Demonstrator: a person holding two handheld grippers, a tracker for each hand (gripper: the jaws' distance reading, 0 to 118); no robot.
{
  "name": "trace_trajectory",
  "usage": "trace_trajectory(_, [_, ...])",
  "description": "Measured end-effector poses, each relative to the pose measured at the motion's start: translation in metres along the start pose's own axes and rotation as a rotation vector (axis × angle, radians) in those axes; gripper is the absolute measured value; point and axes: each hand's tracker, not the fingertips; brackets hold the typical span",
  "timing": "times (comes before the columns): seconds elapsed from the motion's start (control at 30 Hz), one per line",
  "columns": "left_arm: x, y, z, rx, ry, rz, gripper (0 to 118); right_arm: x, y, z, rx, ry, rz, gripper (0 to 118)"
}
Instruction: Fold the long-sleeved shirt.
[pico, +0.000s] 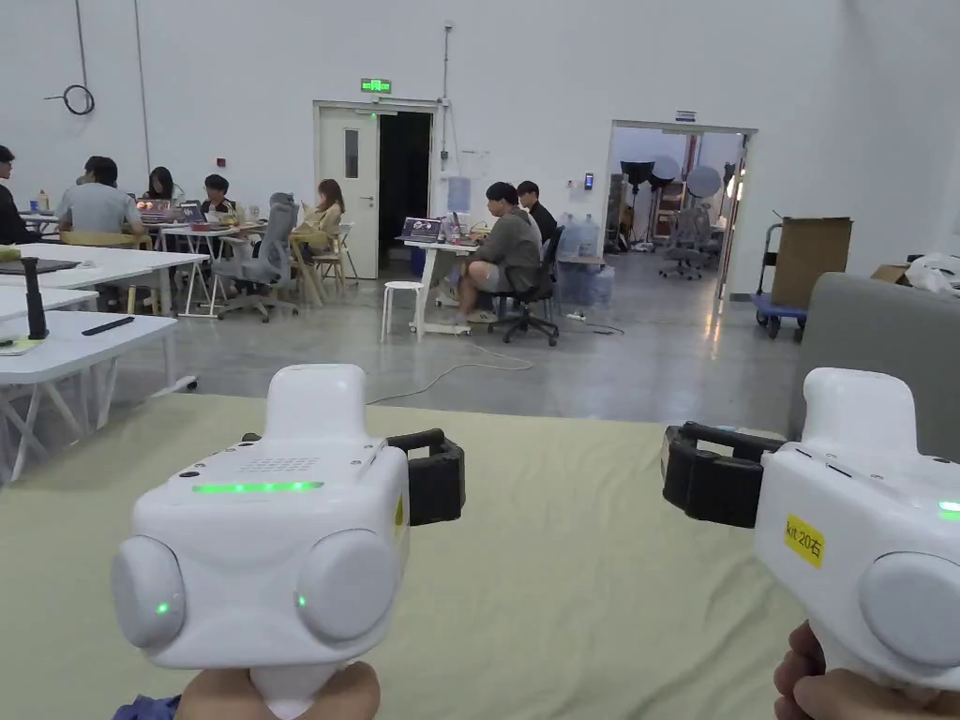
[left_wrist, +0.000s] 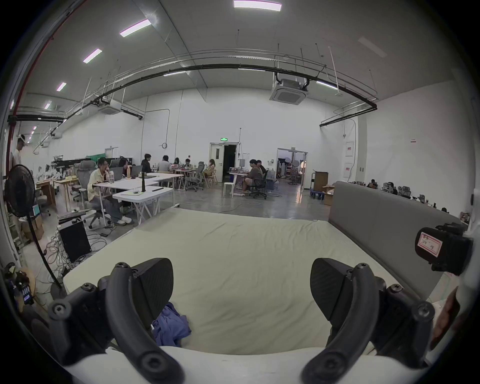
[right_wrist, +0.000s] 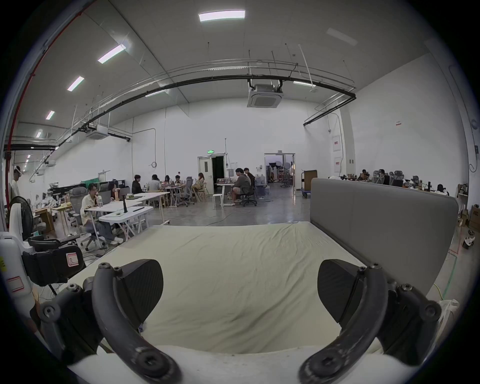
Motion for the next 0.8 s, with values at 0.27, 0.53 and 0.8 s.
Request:
trace_trajectory(0.27, [0.0017,0.0007,0.0006,0.002,-0.004,-0.009,108,0.0007,0.0001,0.0006,-0.004,0.007,-0.021,117])
trace_trajectory(0.53, [0.0019,-0.0035,0.0003,-0.015,-0.014,0.001,108,-0.0008,-0.0004,0.0013,0.005,0.000,-0.021,117])
trace_trajectory(0.8, [0.0043,-0.0039,0.0012,-0.012,-0.018,-0.011,108,0.0008,-0.0017,0.0000,-0.001,-0.006,-0.030,117])
